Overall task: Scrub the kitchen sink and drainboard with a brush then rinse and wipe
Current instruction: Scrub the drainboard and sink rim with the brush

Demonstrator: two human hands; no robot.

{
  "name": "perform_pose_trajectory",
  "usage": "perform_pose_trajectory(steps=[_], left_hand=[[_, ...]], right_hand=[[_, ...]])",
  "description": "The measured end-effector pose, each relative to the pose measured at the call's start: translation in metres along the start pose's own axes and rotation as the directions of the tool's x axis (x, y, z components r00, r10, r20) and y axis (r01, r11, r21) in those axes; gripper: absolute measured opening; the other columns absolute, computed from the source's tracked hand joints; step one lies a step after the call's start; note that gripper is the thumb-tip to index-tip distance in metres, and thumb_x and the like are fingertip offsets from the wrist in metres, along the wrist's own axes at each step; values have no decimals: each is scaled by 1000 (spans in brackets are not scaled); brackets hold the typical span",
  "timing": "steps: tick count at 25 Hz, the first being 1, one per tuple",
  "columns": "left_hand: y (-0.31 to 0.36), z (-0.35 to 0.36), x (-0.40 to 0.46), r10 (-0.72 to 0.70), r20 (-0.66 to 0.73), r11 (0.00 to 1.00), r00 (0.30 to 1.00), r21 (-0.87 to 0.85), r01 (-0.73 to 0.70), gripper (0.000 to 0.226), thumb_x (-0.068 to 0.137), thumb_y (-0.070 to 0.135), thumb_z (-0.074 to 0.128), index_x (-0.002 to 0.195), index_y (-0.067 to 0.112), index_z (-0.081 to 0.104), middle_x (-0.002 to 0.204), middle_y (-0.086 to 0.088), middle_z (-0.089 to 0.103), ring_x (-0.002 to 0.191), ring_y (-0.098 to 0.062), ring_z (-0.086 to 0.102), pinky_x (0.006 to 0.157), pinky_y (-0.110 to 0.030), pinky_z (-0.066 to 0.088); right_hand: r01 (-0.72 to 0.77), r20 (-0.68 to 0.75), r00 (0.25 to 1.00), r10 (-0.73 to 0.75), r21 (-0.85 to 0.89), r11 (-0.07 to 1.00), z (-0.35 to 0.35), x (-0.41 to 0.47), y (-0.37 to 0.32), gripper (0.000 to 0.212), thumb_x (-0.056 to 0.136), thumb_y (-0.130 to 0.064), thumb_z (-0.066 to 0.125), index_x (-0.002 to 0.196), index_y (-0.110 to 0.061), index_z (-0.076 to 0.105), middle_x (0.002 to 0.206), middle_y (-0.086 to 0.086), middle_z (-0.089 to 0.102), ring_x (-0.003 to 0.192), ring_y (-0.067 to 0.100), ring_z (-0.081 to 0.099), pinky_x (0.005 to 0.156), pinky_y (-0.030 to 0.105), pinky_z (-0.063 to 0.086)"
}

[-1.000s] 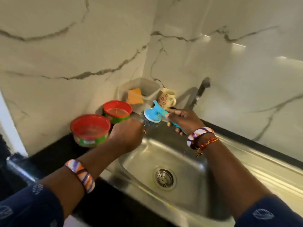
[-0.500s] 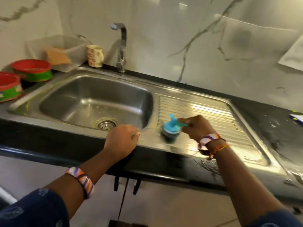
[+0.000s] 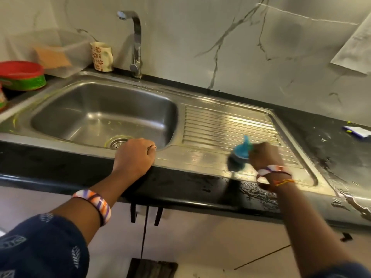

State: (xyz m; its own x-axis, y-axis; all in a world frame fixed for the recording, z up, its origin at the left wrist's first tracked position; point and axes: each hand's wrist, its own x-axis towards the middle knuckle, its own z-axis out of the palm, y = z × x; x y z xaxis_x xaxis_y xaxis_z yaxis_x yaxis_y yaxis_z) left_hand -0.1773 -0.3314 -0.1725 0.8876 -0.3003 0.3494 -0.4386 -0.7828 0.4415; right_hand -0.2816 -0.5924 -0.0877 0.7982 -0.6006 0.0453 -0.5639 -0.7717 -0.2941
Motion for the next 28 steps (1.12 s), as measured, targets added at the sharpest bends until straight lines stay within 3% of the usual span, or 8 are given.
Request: perform_pose_trajectory(steps=[4,8,13,16,18,21,24,28], left_hand=[[0,-3,1,-58,21,998,998,-14,59,25,89,21,48,67,18,60,67,1,59,66,-17,55,59,-30,45],[1,-4,0,-88,13,996,996,-11,88,25,88,21,49,66,17,59,65,0,58,63,-17,53,56,-30,45],[2,-1,0,-63,-1,998,998,19,63,25,87,19,49,67,16,64,63,0,59,62,-20,55,59,-33,50],[3,-1,1,-46,-8,998,999,31,46,24,87,19,48,74,14,67,69,-3,63,67,-23,57,61,-33,50],[4,-1,2,-51,0,998,999,38,51,24,87,19,47,75,14,67,70,-2,63,67,-22,56,60,-32,49],[5,-1,1,-52,6,998,999,42,51,24,88,19,47,75,15,67,68,-1,61,65,-19,54,58,-30,47],[2,-3,1,-51,17,997,999,52,50,24,89,19,48,75,15,66,68,-1,60,65,-18,54,59,-30,48],[4,-4,0,-109,16,988,994,114,107,23,91,21,46,77,15,64,73,-3,60,67,-18,52,58,-27,40]], right_hand=[[308,99,935,-341,251,918,52,-26,-99,35,91,-13,47,125,-8,58,108,19,66,91,27,63,76,32,45],[133,281,896,-343,568,812,37,-32,-76,39,90,-12,54,129,-18,55,58,-1,52,31,-2,40,36,9,30],[-119,274,961,30,312,943,-36,-11,66,40,93,-15,53,133,-17,50,61,5,48,40,8,40,31,13,31],[-343,158,936,314,213,915,-57,-1,130,37,92,-13,54,128,-7,55,64,8,49,53,17,39,46,24,34],[-348,82,937,338,182,920,-54,-1,137,36,92,-14,55,126,-5,57,64,8,51,56,19,42,53,26,36],[-110,73,993,97,196,974,-26,-10,82,32,94,-15,51,124,-7,58,62,0,45,54,11,39,51,22,31],[201,143,953,-265,354,913,19,-30,-17,32,95,-14,48,124,-10,59,67,-4,51,55,6,40,51,15,28],[270,190,901,-389,457,848,52,-39,-84,36,93,-18,50,129,-17,56,94,8,64,74,17,59,60,19,35]])
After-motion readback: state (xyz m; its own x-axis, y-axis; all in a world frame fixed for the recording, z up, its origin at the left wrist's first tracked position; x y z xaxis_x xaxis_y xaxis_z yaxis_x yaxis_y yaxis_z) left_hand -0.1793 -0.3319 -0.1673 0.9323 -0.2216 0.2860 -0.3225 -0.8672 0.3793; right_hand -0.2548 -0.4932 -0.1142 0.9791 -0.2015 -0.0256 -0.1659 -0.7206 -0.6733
